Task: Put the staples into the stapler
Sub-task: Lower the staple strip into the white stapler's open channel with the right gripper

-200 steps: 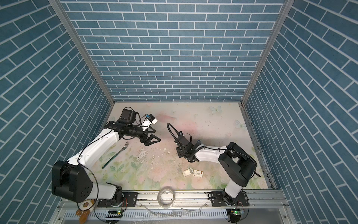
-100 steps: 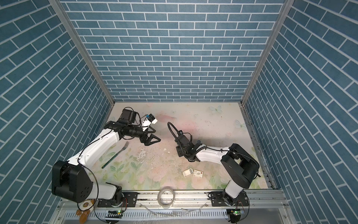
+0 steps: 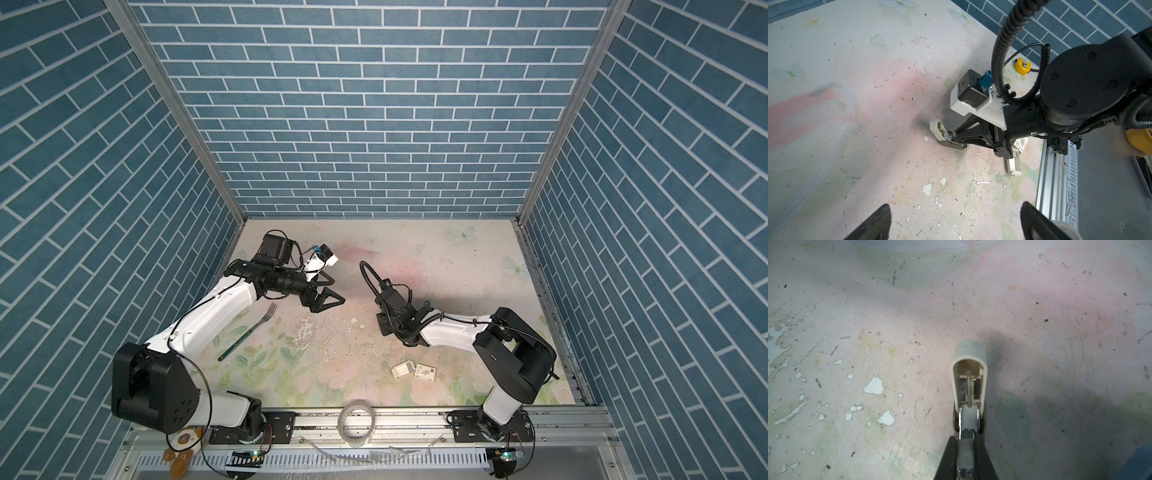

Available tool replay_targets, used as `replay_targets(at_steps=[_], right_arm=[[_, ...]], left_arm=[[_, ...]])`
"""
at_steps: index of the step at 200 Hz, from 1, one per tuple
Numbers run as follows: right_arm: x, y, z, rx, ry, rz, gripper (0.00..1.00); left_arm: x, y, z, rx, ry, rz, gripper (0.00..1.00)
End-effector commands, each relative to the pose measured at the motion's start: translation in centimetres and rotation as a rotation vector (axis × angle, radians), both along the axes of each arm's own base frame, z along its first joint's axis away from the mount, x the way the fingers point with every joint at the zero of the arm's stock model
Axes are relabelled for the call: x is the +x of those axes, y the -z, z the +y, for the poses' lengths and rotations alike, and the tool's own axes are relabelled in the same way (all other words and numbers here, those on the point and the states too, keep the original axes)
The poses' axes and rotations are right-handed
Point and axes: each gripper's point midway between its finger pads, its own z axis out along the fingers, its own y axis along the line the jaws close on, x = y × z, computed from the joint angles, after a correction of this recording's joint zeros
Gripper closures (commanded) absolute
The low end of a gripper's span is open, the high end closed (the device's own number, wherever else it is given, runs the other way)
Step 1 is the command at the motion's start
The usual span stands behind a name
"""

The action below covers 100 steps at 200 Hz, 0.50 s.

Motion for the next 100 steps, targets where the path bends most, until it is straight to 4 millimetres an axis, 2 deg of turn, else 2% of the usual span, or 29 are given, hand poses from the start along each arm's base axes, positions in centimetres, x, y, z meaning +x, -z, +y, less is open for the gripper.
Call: replay_targets(at_steps=[1,100], right_arm=[[-0.02,0.26,-0.02,0.006,0.011,0.016,0.9],[0.02,0.9,-0.82,-0.037,0.022,0.012,0.9]], left_arm=[[-0.13,0.72,0.16,-0.001,0.002,0.019,0.02],[-0.18,0.7,0.19,-0.001,0.002,0.015,0.02]])
